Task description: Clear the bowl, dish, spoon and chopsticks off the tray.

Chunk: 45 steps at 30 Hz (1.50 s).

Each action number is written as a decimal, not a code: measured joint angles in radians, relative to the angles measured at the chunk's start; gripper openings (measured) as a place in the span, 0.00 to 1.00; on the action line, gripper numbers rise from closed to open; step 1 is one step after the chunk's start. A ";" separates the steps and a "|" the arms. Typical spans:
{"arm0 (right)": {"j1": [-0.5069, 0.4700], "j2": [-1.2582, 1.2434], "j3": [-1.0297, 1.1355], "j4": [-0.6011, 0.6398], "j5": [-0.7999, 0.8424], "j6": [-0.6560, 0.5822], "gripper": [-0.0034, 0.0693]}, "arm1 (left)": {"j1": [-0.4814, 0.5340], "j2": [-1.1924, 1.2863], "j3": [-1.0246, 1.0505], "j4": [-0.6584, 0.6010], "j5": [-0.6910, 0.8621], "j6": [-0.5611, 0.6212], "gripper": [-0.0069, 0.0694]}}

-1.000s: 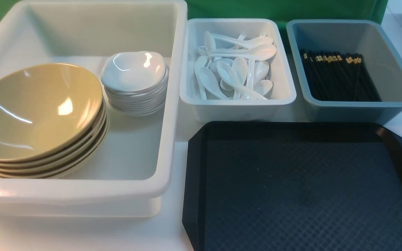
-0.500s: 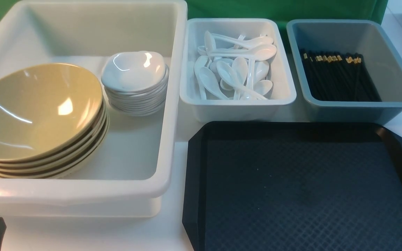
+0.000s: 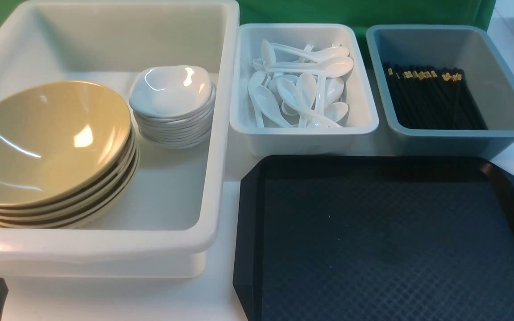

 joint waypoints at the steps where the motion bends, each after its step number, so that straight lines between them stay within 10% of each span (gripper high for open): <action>1: 0.000 0.000 0.000 0.000 0.000 0.000 0.15 | 0.000 0.000 0.000 0.000 0.000 0.000 0.08; 45: 0.000 0.000 0.000 0.000 0.000 0.000 0.18 | 0.000 0.000 0.000 0.000 0.000 0.000 0.08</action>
